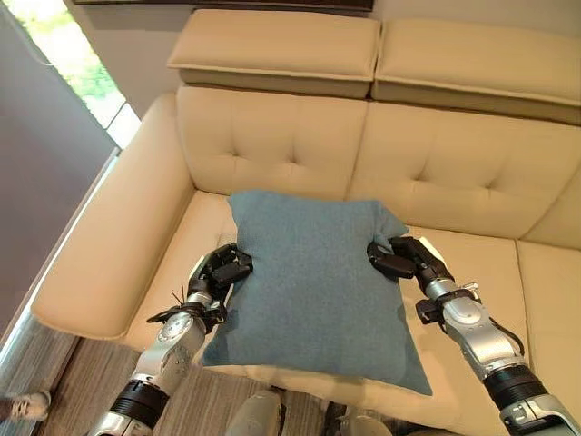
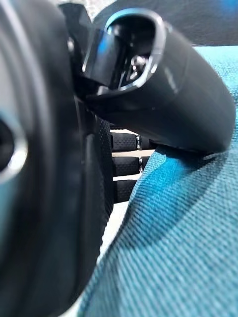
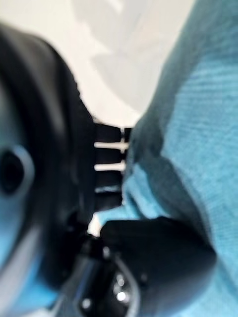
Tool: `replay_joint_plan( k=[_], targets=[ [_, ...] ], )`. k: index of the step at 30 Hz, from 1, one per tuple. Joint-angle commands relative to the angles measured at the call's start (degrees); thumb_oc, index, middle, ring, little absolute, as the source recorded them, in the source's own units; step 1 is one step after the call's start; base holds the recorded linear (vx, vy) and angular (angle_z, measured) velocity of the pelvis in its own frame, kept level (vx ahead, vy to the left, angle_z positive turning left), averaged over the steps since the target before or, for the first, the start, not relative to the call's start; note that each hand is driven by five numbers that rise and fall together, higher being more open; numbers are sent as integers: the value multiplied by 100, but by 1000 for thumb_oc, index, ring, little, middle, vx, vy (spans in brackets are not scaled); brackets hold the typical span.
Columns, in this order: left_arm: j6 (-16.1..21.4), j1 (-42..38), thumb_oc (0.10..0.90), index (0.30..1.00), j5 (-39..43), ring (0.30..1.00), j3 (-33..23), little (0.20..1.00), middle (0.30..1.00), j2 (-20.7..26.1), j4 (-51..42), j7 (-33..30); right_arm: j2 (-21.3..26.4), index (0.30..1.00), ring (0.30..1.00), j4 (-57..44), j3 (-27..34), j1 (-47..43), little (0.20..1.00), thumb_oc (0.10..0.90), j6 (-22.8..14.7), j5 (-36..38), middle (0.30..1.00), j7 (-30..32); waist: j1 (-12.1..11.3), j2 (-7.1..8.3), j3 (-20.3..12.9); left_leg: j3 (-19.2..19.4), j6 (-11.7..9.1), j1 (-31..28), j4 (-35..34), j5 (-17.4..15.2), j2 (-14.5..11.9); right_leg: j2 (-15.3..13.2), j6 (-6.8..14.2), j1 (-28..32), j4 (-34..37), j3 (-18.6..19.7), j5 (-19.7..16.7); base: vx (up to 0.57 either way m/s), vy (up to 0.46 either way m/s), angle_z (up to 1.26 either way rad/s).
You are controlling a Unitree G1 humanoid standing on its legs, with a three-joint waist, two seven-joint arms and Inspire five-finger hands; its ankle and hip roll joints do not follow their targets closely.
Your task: Pick up all the scattered cushions and arrange them neatly on the sofa.
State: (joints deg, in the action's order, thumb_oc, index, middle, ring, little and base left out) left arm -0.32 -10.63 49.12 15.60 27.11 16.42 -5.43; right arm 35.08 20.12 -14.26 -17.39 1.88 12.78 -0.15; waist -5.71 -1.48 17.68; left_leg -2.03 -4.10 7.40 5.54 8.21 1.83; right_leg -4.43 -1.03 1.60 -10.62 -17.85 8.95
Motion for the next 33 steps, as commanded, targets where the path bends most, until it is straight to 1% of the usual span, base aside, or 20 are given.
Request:
replay_joint_plan(
  k=[1,2,3,6,8,9,10,12,13,14,20,21,23,24,25,26,29,30,31,33],
  targets=[
    [624,-431,400,300,-234,300,19,300,300,-381,-610,602,-173,300,300,-475,-512,-314,300,400,-570,-113,300,-240,171,257,-826,546,148,256,579,-928,-571,-40,297,229,633,157,-138,4,87,-8],
    [623,-433,400,300,-234,300,18,300,300,-381,-610,602,-172,300,300,-476,-512,-315,300,400,-570,-113,300,-240,178,257,-838,540,149,268,562,-908,-568,-40,296,216,641,150,-149,12,109,6],
    [624,-413,400,300,-295,300,6,300,300,-389,-591,613,-160,300,300,-493,-540,-332,300,400,-576,-158,300,-276,177,263,-856,324,108,151,433,-854,-672,-66,295,221,641,159,-145,20,101,21],
    [638,-443,400,300,-408,300,41,300,300,-349,-539,566,-33,300,300,-487,-573,-378,300,400,-589,-219,300,-287,217,216,-902,-159,-61,51,-41,-489,-1113,-103,321,224,586,163,-67,58,198,15],
    [680,-624,400,300,-547,300,138,300,300,-292,-318,507,119,300,300,-500,-519,-492,300,400,-572,-187,300,-234,269,166,-930,-90,-187,16,-551,-243,-1397,-201,408,287,548,43,-18,91,302,4],
    [683,-630,400,300,-547,300,139,300,300,-294,-312,508,121,300,300,-501,-518,-493,300,400,-571,-186,300,-235,265,163,-922,-85,-188,-3,-573,-232,-1399,-200,408,294,549,45,-19,101,256,7],
    [684,-680,400,300,-574,300,184,300,300,-294,-265,525,148,300,300,-509,-517,-552,300,400,-565,-178,300,-246,281,98,-991,-35,-240,-175,-818,-202,-1447,-205,452,345,558,-9,-27,96,198,18],
    [693,-830,400,300,-670,300,287,300,300,-264,-199,493,142,300,300,-498,-473,-535,300,400,-556,-193,300,-225,300,61,-1083,-36,-331,-256,-947,-183,-1368,-303,528,368,546,-115,-84,161,356,32],
    [699,-881,400,300,-764,300,358,300,300,-221,-225,543,111,300,300,-515,-453,-505,300,400,-527,-231,300,-239,320,93,-1142,-54,-278,-323,-930,-293,-1212,-450,602,421,543,-133,-154,145,311,39],
    [699,-880,400,300,-764,300,359,300,300,-219,-226,542,110,300,300,-517,-451,-502,300,400,-526,-232,300,-239,319,99,-1139,-52,-275,-327,-927,-296,-1206,-456,606,426,545,-133,-154,150,308,38],
    [647,-1166,400,300,-1237,300,432,300,300,-33,-198,523,-47,300,300,-558,-482,-543,300,400,-471,-450,300,-296,272,393,-1174,107,43,-306,-584,-811,-776,-895,902,342,525,47,-446,107,262,15],
    [647,-1170,400,300,-1237,300,432,300,300,-32,-196,523,-49,300,300,-557,-481,-545,300,400,-471,-450,300,-296,264,399,-1175,116,46,-301,-576,-816,-772,-901,905,333,520,56,-445,23,127,-15],
    [666,-1456,400,300,-1617,300,451,300,300,186,-130,511,-31,300,300,-516,-456,-675,300,400,-531,-522,300,-237,239,451,-1145,193,157,-288,-534,-912,-697,-1052,992,115,184,110,-559,30,175,-21],
    [745,-1639,400,300,-2098,300,438,300,300,380,-172,407,-5,300,300,-537,-416,-722,300,400,-592,-588,300,-196,208,499,-1065,274,228,-346,-518,-976,-644,-1197,1071,-76,-228,150,-724,-26,262,-34],
    [850,-2160,400,300,-3138,300,554,300,300,595,6,117,88,300,300,-585,-318,-849,300,400,-736,-763,300,-39,310,524,-848,373,339,-339,-383,-1037,-576,-1433,1223,-452,-1010,276,-1284,-63,242,-53],
    [883,-2425,400,300,-3404,300,598,300,300,649,169,-35,114,300,300,-578,-266,-913,300,400,-761,-817,300,57,353,482,-789,384,359,-329,-378,-1058,-620,-1457,1223,-642,-1221,296,-1240,-65,182,-43],
    [872,-2942,400,300,-3739,300,766,300,300,587,557,-371,189,300,300,-460,-264,-1203,300,400,-748,-778,300,277,450,473,-639,432,303,-390,-435,-1097,-680,-1506,1124,-882,-825,186,-1194,-16,-6,-15],
    [878,-3246,400,300,-4021,300,913,300,300,558,711,-453,245,300,300,-244,-154,-1302,300,400,-718,-742,300,477,485,533,-620,369,251,-250,-346,-1105,-624,-1459,1185,-634,-100,184,-1147,22,-90,-37],
    [886,-3458,400,300,-4204,300,1030,300,300,531,779,-535,287,300,300,-157,-152,-1423,300,400,-708,-755,300,549,510,565,-626,346,226,-137,-319,-1085,-580,-1348,1148,-584,281,255,-1101,20,-85,-29],
    [868,-3712,400,300,-4367,300,1127,300,300,503,918,-698,309,300,300,72,-154,-1644,300,400,-676,-710,300,743,521,611,-568,366,203,-34,-327,-1077,-555,-1297,1174,-645,389,316,-1229,-101,-64,9]
  ],
)
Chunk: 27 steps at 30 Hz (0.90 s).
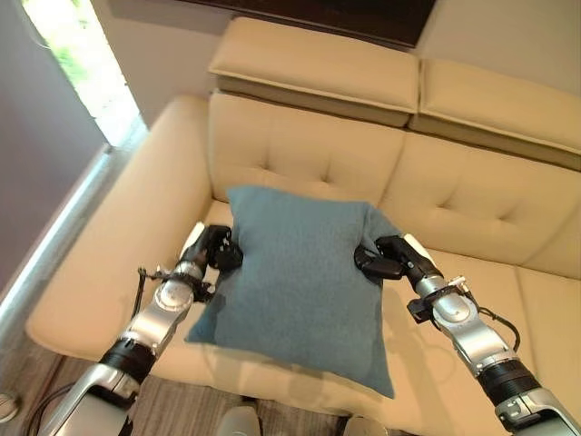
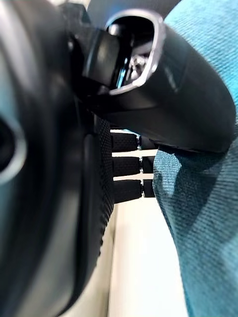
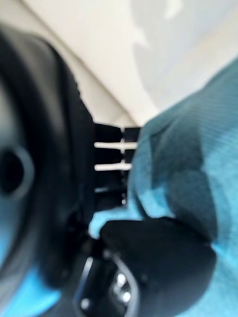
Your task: Pick up all the scattered cushions and arrange them neatly on the sofa.
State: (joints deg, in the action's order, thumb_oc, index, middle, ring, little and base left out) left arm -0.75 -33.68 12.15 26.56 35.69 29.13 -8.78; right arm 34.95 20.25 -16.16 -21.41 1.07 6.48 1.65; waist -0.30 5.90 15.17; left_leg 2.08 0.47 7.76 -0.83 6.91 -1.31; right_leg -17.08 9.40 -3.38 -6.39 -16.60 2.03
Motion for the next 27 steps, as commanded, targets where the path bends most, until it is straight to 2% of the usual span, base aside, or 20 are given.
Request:
replay_joint_plan(
  k=[1,4,9,12,13,16,19,20,21,23,24,26,27],
  targets=[
    [984,-1805,400,300,-772,300,150,300,300,-313,-165,-593,383,300,300,416,-228,-1812,300,400,-657,-67,300,779,-47,-102,-322,17,-288,195,256,-844,-253,21,158,-221,298,148,-715,-201,-110,20],
    [946,-2591,400,300,-970,300,418,300,300,-339,172,-1020,502,300,300,892,-644,-2807,300,400,-675,-21,300,1079,-54,-112,-313,51,-378,553,61,-628,-374,153,156,-496,630,75,-825,-168,-93,-20],
    [867,-3896,400,300,-1343,300,874,300,300,-217,930,-1739,563,300,300,1674,-1370,-4455,300,400,-766,-74,300,1568,-44,-170,-43,37,-507,965,-180,-306,-505,311,127,-942,824,63,-894,-86,-39,-16],
    [838,-4324,400,300,-1643,300,1082,300,300,-88,1120,-2026,616,300,300,1861,-1629,-4964,300,400,-828,-87,300,1711,-39,-184,33,27,-551,1084,-270,-202,-529,338,129,-1087,859,63,-908,-21,-18,-7],
    [782,-4768,400,300,-1893,300,1362,300,300,5,1440,-2295,590,300,300,2074,-1884,-5402,300,400,-911,-46,300,1883,-23,-206,104,38,-600,1220,-333,-107,-559,341,134,-1225,896,55,-946,-37,4,3],
    [822,-5321,400,300,-1894,300,1603,300,300,26,1751,-2665,613,300,300,2196,-2258,-6095,300,400,-970,-179,300,2262,35,-250,228,25,-663,1482,-397,10,-551,378,141,-1465,990,78,-1043,-34,-1,4],
    [891,-5553,400,300,-1868,300,1639,300,300,65,1880,-3138,596,300,300,2080,-2347,-6374,300,400,-964,-621,300,2841,121,-296,220,10,-720,1761,-417,54,-548,411,177,-1692,1118,112,-1133,1,11,11],
    [891,-5552,400,300,-1868,300,1638,300,300,66,1879,-3138,596,300,300,2079,-2347,-6374,300,400,-964,-621,300,2841,122,-296,216,10,-720,1765,-417,55,-548,411,177,-1695,1118,111,-1133,13,7,8],
    [900,-5442,400,300,-1830,300,1362,300,300,44,1768,-3610,746,300,300,1747,-2223,-6356,300,400,-940,-1013,300,3275,153,-315,171,13,-753,1937,-417,58,-534,415,219,-1836,1139,108,-1134,34,5,4],
    [908,-5175,400,300,-1643,300,892,300,300,-316,1416,-4258,734,300,300,1441,-1947,-6191,300,400,-734,-1368,300,3765,181,-331,125,18,-780,2054,-417,53,-519,419,216,-1960,1139,89,-1115,52,0,3],
    [895,-5143,400,300,-1655,300,881,300,300,-323,1392,-4267,737,300,300,1413,-1941,-6158,300,400,-716,-1382,300,3771,179,-339,101,16,-780,2063,-417,53,-520,420,215,-1968,1139,87,-1115,47,-2,-1],
    [921,-4878,400,300,-1912,300,575,300,300,-553,713,-4867,845,300,300,1018,-1756,-6066,300,400,-510,-2019,300,4229,188,-338,94,1,-790,2130,-417,49,-509,429,216,-2031,1139,107,-1098,62,10,-18],
    [868,-4672,400,300,-2196,300,498,300,300,-822,495,-5236,852,300,300,929,-1636,-5999,300,400,-423,-2437,300,4650,203,-332,72,0,-797,2173,-417,35,-502,423,217,-2064,1139,120,-1078,78,4,8]
  ],
)
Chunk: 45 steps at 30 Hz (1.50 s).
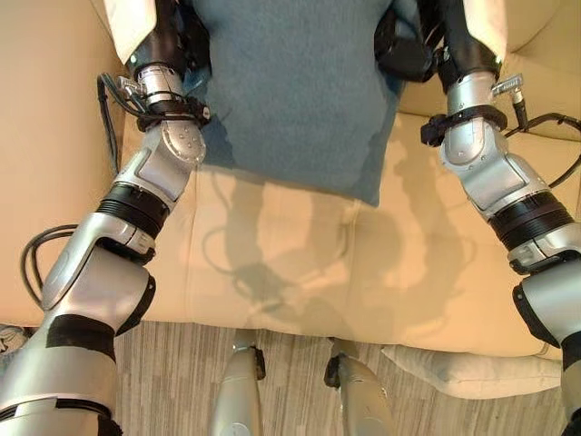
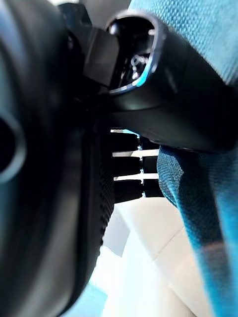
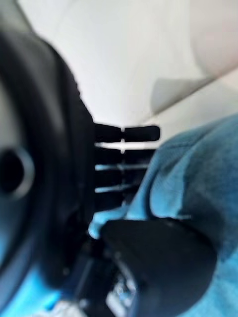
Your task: Pick up all the scattered cushions and arrange them neatly on the sofa.
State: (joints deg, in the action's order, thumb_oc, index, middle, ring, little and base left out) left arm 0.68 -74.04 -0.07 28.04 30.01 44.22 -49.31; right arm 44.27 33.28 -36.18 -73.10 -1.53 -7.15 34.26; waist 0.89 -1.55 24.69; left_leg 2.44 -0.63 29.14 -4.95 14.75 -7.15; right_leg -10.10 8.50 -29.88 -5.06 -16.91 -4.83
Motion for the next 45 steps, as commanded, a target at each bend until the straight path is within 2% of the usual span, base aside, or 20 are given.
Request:
replay_joint_plan(
  k=[1,5,7,8,9,10,11,12,13,18,22,25,26,32,37,39,42,43,44,45],
  targets=[
    [719,-598,400,300,-1023,300,373,300,300,-432,-919,-1272,-75,300,300,-276,316,-843,300,400,-87,-1247,300,1552,98,425,-885,-34,-691,59,-5,-751,83,-279,313,566,1006,151,-397,64,-7,40],
    [1189,-646,400,300,-52,300,599,300,300,-1227,-258,-781,-74,300,300,176,9,-1124,300,400,254,-1438,300,1762,192,494,-902,-26,-692,186,-5,-710,75,-274,317,456,1006,145,-442,24,-24,17],
    [1055,-775,400,300,-147,300,809,300,300,-1395,182,-749,-150,300,300,500,29,-1237,300,400,285,-1324,300,1908,243,552,-901,-24,-698,222,-5,-705,54,-256,326,415,1006,157,-457,12,-9,-25],
    [1037,-838,497,446,-34,446,855,446,446,-1558,368,-707,-236,300,300,685,-8,-1288,300,400,327,-1240,300,1928,262,592,-895,-26,-702,248,-5,-701,41,-250,330,386,1006,163,-472,6,-14,-12],
    [1026,-933,800,900,55,900,955,900,900,-1682,657,-547,-315,300,300,955,-99,-1375,300,400,355,-1166,300,1845,287,619,-901,-22,-703,266,-5,-693,30,-243,330,365,1006,166,-480,3,-13,-11],
    [972,-1064,800,900,103,900,1077,900,900,-1750,1083,-424,-490,542,542,1317,-224,-1448,542,562,370,-1013,542,1710,322,640,-907,-14,-699,285,-5,-687,22,-231,329,337,1006,190,-493,-6,-2,24],
    [940,-1140,800,900,180,900,1159,900,900,-1783,1316,-275,-649,900,900,1515,-289,-1556,900,800,346,-911,900,1640,350,655,-901,-4,-698,295,-5,-686,10,-224,329,311,1006,206,-506,-5,2,16],
    [948,-1150,800,900,185,900,1157,900,900,-1779,1328,-271,-656,900,900,1532,-298,-1574,900,800,338,-905,900,1643,353,655,-897,-2,-698,296,-5,-686,11,-224,329,308,1006,208,-507,0,0,0],
    [728,-1296,800,900,107,900,1408,900,900,-1748,1929,239,-828,900,900,1968,-526,-1644,900,800,273,-818,900,1442,395,658,-932,16,-688,303,-5,-679,-1,-212,332,263,1006,250,-518,4,11,-22],
    [699,-1284,800,900,505,900,1197,900,900,-1638,2265,535,-1096,900,900,2345,-603,-1644,900,800,237,-405,900,1092,425,634,-947,69,-686,268,-5,-678,1,-226,311,258,1006,290,-532,7,7,-4],
    [627,-1241,800,900,619,900,1114,900,900,-1118,2369,697,-1136,900,900,2396,-543,-1480,900,800,124,-103,900,919,413,570,-971,106,-684,175,-5,-687,26,-233,304,316,1006,327,-529,2,2,-7],
    [621,-1212,800,900,641,900,1059,900,900,-891,2306,758,-1094,900,900,2240,-419,-1301,900,800,94,9,900,893,409,538,-982,113,-676,113,-5,-707,40,-237,297,380,1006,342,-509,11,-4,-17],
    [664,-1132,800,900,751,900,884,900,900,-612,2086,752,-1012,900,900,1976,-271,-1034,900,800,66,42,900,860,397,482,-1000,125,-668,27,-5,-733,51,-239,289,456,1006,349,-483,29,-2,-6],
    [873,-744,800,900,1301,900,180,900,900,-68,1087,909,-604,900,900,1076,439,-19,900,800,125,122,900,811,344,335,-1049,127,-623,-227,-5,-800,93,-279,245,759,1006,315,-381,16,-11,-1],
    [1243,243,800,900,1761,900,-749,900,900,423,-13,1207,-332,900,900,209,1569,1475,900,800,4,190,900,736,280,156,-1176,134,-570,-642,-5,-958,138,-319,204,1184,1006,299,-215,49,-14,6],
    [1255,815,800,900,1407,900,-1132,900,900,735,-404,1136,-313,900,900,-276,2092,2330,900,800,-164,127,900,655,275,122,-1288,145,-540,-832,-5,-1005,149,-327,195,1359,1006,316,-171,98,5,7],
    [1519,1519,800,900,1957,900,-1725,900,900,810,-811,1215,-368,900,900,-665,2504,3168,900,800,-280,166,900,499,265,84,-1428,150,-492,-1043,-5,-1098,150,-337,186,1555,1006,314,-90,127,7,2],
    [1741,2345,800,900,2497,900,-2361,900,900,769,-1334,1424,-523,900,900,-788,2927,4062,900,800,-351,290,900,273,228,45,-1548,139,-432,-1333,-5,-1230,159,-350,174,1836,1006,276,29,99,2,-4],
    [1729,2394,800,900,2494,900,-2374,900,900,759,-1372,1425,-522,900,900,-818,2937,4106,900,800,-345,284,900,266,232,44,-1559,136,-425,-1331,-5,-1205,168,-357,172,1837,1006,274,10,257,11,-7],
    [1710,3498,800,900,2266,900,-2799,900,900,749,-1846,1672,-597,900,900,-799,3363,5011,900,800,-431,279,900,-24,189,45,-1663,114,-378,-1672,-5,-1338,184,-353,161,2161,1006,249,143,171,33,-5]
  ],
)
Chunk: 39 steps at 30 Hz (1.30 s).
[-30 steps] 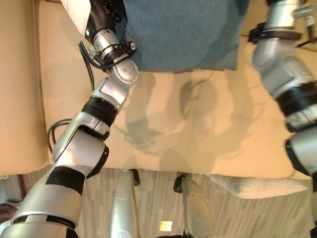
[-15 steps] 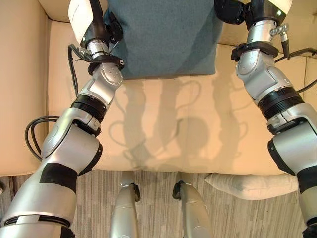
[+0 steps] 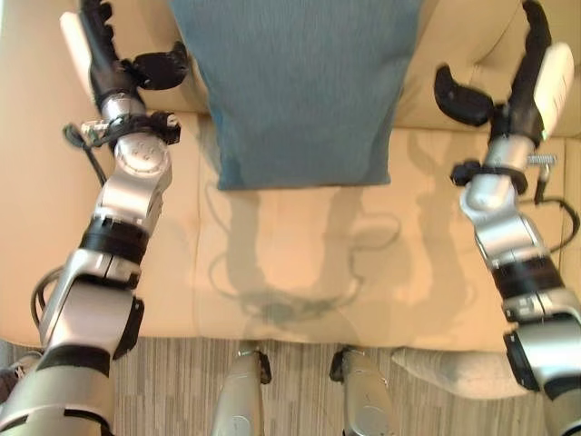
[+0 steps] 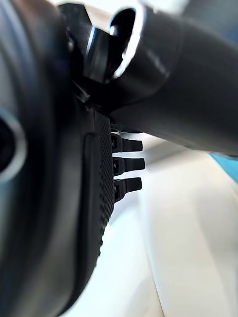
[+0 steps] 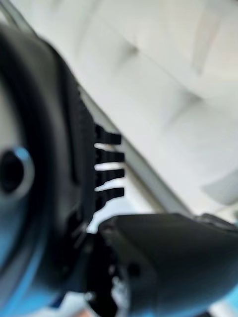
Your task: Pick up all the scattered cushions and arrange them neatly on the sofa.
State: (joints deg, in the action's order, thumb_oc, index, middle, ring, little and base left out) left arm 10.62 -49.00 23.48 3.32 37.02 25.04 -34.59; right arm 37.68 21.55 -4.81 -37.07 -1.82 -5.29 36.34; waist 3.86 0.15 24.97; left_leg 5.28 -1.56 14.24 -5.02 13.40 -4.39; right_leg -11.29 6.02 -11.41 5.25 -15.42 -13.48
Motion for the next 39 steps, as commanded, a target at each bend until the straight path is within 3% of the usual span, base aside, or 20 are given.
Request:
replay_joint_plan(
  k=[1,4,5,8,11,12,13,17,18,20,21,23,24,25,27,30,32,33,35,39],
  targets=[
    [697,1509,800,900,-117,900,-491,900,900,26,-120,311,33,900,900,430,437,1789,900,800,-391,121,900,-320,-115,-125,-1724,-163,-260,-324,25,-1244,-79,-244,400,463,-47,88,1063,202,49,-6],
    [664,2669,800,900,2,900,-893,900,900,-159,-448,679,-136,900,900,406,976,2581,900,800,-382,225,900,-515,-115,-89,-1710,-185,-168,-437,499,-1504,-31,-346,355,712,-327,71,1252,60,54,-1],
    [702,3626,800,900,252,900,-1263,900,900,-546,-657,1002,-368,900,900,379,1436,3146,900,800,-428,356,900,-686,-92,-64,-1666,-179,-88,-580,933,-1812,-2,-455,333,903,-760,88,1471,109,147,6],
    [745,4322,800,900,343,900,-1530,900,900,-871,-736,1185,-527,900,900,349,1826,3596,900,800,-464,404,900,-815,-46,-63,-1529,-129,-2,-726,1167,-1952,48,-585,384,916,-1188,155,1450,2,154,5],
    [744,4945,800,900,700,900,-1774,900,900,-1406,-369,1546,-913,900,900,571,2262,4061,900,800,-573,743,900,-980,-17,-20,-1508,13,86,-957,998,-2003,145,-628,457,1024,-875,199,1210,-128,151,-19],
    [694,5156,800,900,750,900,-1755,900,900,-1669,2,1590,-1103,900,900,811,2352,4137,900,800,-598,894,900,-952,33,30,-1629,140,97,-964,761,-1884,241,-737,624,824,-646,211,404,-275,19,-19],
    [661,5179,800,900,689,900,-1644,900,900,-1702,124,1598,-1172,900,900,868,2335,4096,900,800,-630,985,900,-911,21,7,-1638,176,110,-887,679,-1770,196,-721,679,707,-596,216,288,-385,5,-27],
    [529,5269,800,900,923,900,-1351,900,900,-1823,542,1797,-1380,900,900,1128,2043,3875,900,800,-765,1377,900,-889,-306,-65,-1612,389,137,-394,577,-1287,4,-492,507,1048,-1587,36,1196,-391,-20,-30],
    [530,5271,800,900,925,900,-1350,900,900,-1822,541,1799,-1378,900,900,1133,2042,3875,900,800,-769,1380,900,-891,-306,-65,-1631,389,137,-369,570,-1265,2,-493,499,1012,-1605,38,1198,-363,-112,-4],
    [429,5461,800,900,1110,900,-1174,900,900,-1925,529,1985,-1453,900,900,1046,1916,4071,900,800,-817,1478,900,-1093,-546,52,-1822,254,153,7,528,-968,123,-176,581,1369,-2713,706,1251,-402,-201,4],
    [422,5495,800,900,1008,900,-1076,900,900,-1918,510,1995,-1404,900,900,1001,1867,4099,900,800,-816,1408,900,-1069,-593,97,-1824,188,111,216,634,-857,136,-24,516,1613,-2659,925,1286,-377,-280,32],
    [379,5429,800,900,880,900,-866,900,900,-1939,551,1999,-1285,900,900,793,1659,4053,900,800,-837,1212,900,-1063,-595,134,-1730,36,-47,586,774,-518,23,526,26,1973,-1948,1294,2649,-406,-327,46],
    [366,5410,800,900,858,900,-837,900,900,-1973,619,1975,-1220,900,900,834,1543,3994,900,800,-812,1081,900,-1039,-639,111,-1696,-10,-123,699,753,-348,-89,685,-206,1954,-1743,1269,2891,-280,-214,26],
    [366,5409,800,900,858,900,-837,900,900,-1974,619,1975,-1219,900,900,835,1542,3993,900,800,-812,1081,900,-1039,-636,108,-1697,-14,-125,702,754,-346,-91,689,-207,1952,-1743,1267,2890,-356,-224,16],
    [312,5435,800,900,766,900,-621,900,900,-2196,478,1877,-1013,900,900,552,1101,3870,900,800,-776,671,900,-1062,-612,-58,-1465,-200,-366,776,189,-71,-339,1137,-455,1839,-1258,1174,3083,-667,-385,28],
    [283,5368,800,900,584,900,-403,900,900,-2300,549,1838,-886,900,900,556,776,3801,900,800,-749,420,900,-1115,-545,-63,-1115,-310,-397,673,180,-273,-379,1178,-522,1654,-1210,1093,2828,-603,-231,44],
    [261,5362,800,900,593,900,-338,900,900,-2377,659,1858,-900,900,900,566,570,3840,900,800,-711,277,900,-1223,-445,54,-1034,-308,-271,566,943,-607,-271,1069,-503,1478,-1108,950,2465,-544,-145,-2],
    [245,5371,800,900,609,900,-302,900,900,-2398,672,1891,-933,900,900,573,560,3902,900,800,-672,243,900,-1265,-402,82,-1063,-280,-243,500,1237,-711,-229,1038,-483,1426,-1058,880,2369,-506,-160,-5],
    [221,5385,800,900,575,900,-186,900,900,-2427,652,1932,-999,900,900,664,576,4031,900,800,-662,235,900,-1272,-251,204,-1179,140,-81,195,2094,-1439,-245,904,-494,1239,-1025,718,2204,-410,-120,2],
    [126,5441,800,900,497,900,-47,900,900,-2525,852,2005,-996,900,900,896,481,4085,900,800,-587,-111,900,-1279,-134,218,-1468,238,-47,-833,2443,-1990,-224,812,-393,1128,-885,508,1990,-246,-18,4]
  ],
)
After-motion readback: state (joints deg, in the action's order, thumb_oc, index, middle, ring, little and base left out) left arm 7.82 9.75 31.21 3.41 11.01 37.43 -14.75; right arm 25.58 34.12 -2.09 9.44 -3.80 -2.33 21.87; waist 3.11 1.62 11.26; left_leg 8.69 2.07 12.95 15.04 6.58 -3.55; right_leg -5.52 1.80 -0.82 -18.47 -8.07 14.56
